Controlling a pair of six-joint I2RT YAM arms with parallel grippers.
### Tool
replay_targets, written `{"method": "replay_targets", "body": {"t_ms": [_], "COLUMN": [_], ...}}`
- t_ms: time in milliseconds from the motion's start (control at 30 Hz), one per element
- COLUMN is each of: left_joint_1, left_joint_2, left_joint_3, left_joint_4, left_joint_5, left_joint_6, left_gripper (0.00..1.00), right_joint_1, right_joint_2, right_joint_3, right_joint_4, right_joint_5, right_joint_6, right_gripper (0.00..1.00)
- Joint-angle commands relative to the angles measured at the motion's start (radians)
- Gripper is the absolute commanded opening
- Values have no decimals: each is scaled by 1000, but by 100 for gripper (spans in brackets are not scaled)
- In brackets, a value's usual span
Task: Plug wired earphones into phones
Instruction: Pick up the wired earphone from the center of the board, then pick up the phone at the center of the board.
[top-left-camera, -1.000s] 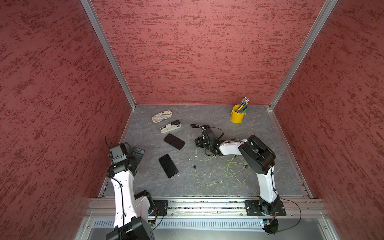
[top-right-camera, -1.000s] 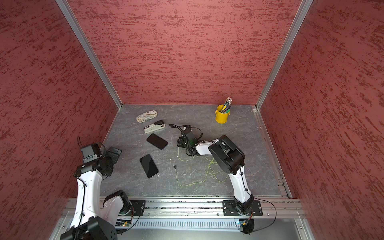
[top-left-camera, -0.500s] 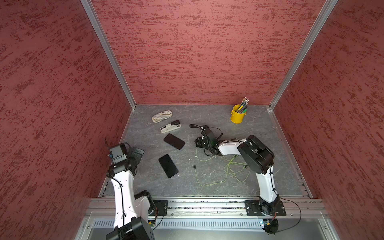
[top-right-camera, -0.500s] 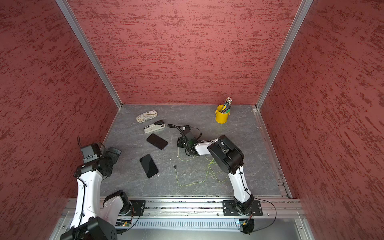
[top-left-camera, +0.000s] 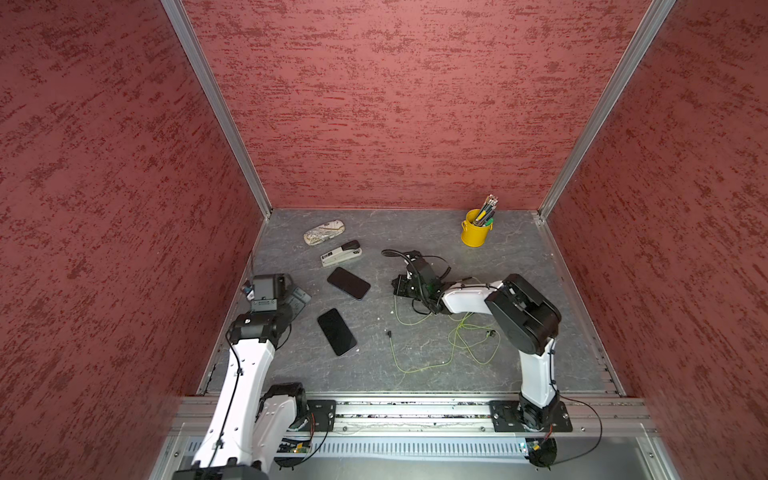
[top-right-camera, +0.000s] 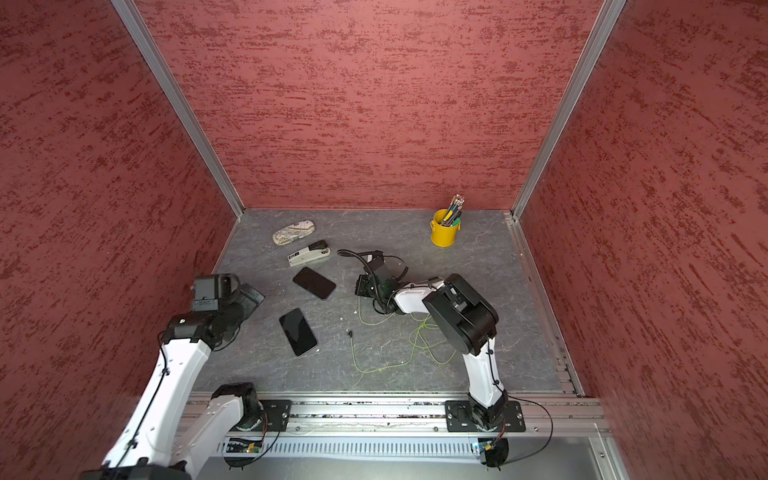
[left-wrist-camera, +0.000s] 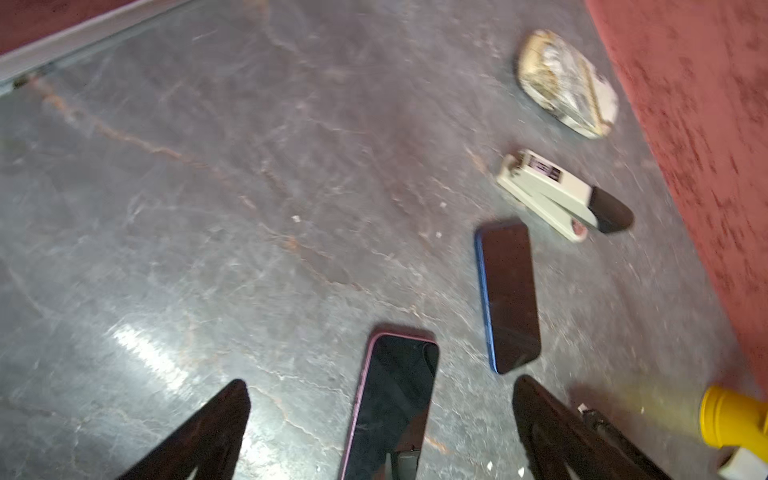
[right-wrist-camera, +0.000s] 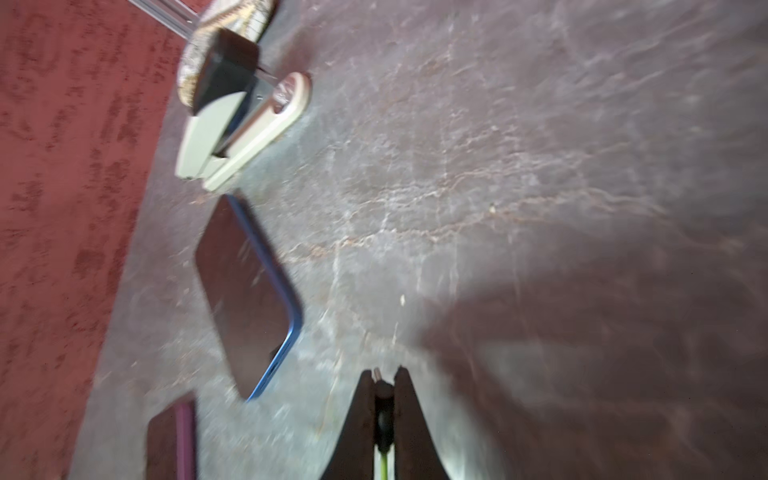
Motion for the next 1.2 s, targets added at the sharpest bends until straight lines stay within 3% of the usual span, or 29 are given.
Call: {"method": "replay_targets", "body": {"t_ms": [0,67,133,267,433,633,833,1167], "left_joint_1": [-232,-393,-500,-572,-559,-479,-410,-338], "left_joint_2": [89,190,300,550,798,870,930,1029], "left_joint_3": [80,139,195,362,571,540,544,563], "left_joint_4": [-29,-33,-34,-146,-352,-155,-46,-5], "left_joint_5": [-245,-312,-338,-281,-255,-132,-117,-38], "left_joint_6": [-164,-264,-365,-549,-675,-659,-628,-581], "left_gripper": [99,100,100,99,99,100,100,100], "right_joint_1": [7,6,3,-1,0,0,0,-1], "right_joint_2": [-117,-168,-214,-297,-357,-366,-336,-297], "right_joint_3": [-68,-126,-183,-289,-392,-466,-495,-484], "right_joint_4": [85,111,136,189,256,331,404,413], "right_joint_5": [-12,-14,-11,-16,-41,-86,-123,-143], "right_joint_6": [-24,-30,-28,-10,25,66,104,101], "right_gripper": [6,6,5,4,4,3,1,0]}}
